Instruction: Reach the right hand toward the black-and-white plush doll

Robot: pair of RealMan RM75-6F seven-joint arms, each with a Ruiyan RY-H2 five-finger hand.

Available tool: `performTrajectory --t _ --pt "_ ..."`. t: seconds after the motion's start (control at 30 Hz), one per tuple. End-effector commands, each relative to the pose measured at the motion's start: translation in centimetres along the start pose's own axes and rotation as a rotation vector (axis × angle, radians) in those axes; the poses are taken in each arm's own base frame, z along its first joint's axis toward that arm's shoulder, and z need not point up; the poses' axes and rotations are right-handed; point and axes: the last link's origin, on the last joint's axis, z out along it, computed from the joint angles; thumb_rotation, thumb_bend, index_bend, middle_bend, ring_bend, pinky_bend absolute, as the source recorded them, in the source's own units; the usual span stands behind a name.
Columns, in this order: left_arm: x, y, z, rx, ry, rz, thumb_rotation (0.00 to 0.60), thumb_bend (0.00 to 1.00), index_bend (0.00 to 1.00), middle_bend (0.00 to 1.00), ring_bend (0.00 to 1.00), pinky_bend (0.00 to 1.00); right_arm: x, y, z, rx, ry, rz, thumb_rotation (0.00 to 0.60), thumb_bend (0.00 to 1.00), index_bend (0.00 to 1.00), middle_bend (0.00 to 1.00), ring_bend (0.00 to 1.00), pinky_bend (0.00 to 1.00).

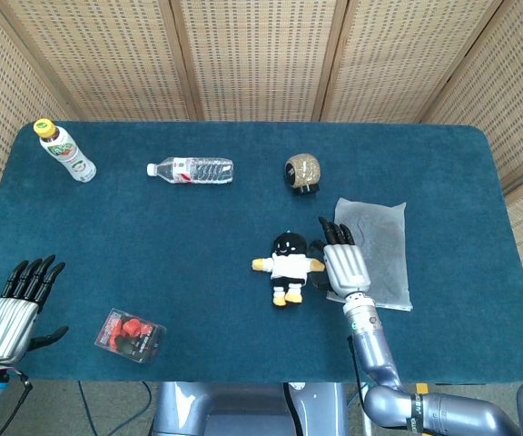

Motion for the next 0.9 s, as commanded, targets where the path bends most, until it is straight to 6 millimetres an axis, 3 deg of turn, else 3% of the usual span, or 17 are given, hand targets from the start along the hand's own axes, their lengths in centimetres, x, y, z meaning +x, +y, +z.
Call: performTrajectory --t 0.03,0.5,0.9 --pt "0.01 0.03 0.0 -0.001 0.002 0.001 0.6 0.06 0.0 0.0 0.0 0.0 -0.31 0.0 0.08 -0.001 -0.011 0.006 0.6 0.43 0.45 0.06 0.0 0.04" --pt "-0.01 0.0 0.03 0.0 0.001 -0.002 0.6 0.06 0.0 0.0 0.0 0.0 -1.26 0.41 1.05 -0.016 -0.022 -0.005 0.6 0.55 0.51 0.1 0.0 0.04" --pt "-0.01 -0.16 0.05 0.0 0.004 -0.004 0.6 0.06 0.0 0.0 0.0 0.0 -0.4 0.46 0.43 0.001 0.01 0.007 0.6 0.57 0.6 0.18 0.0 0.05"
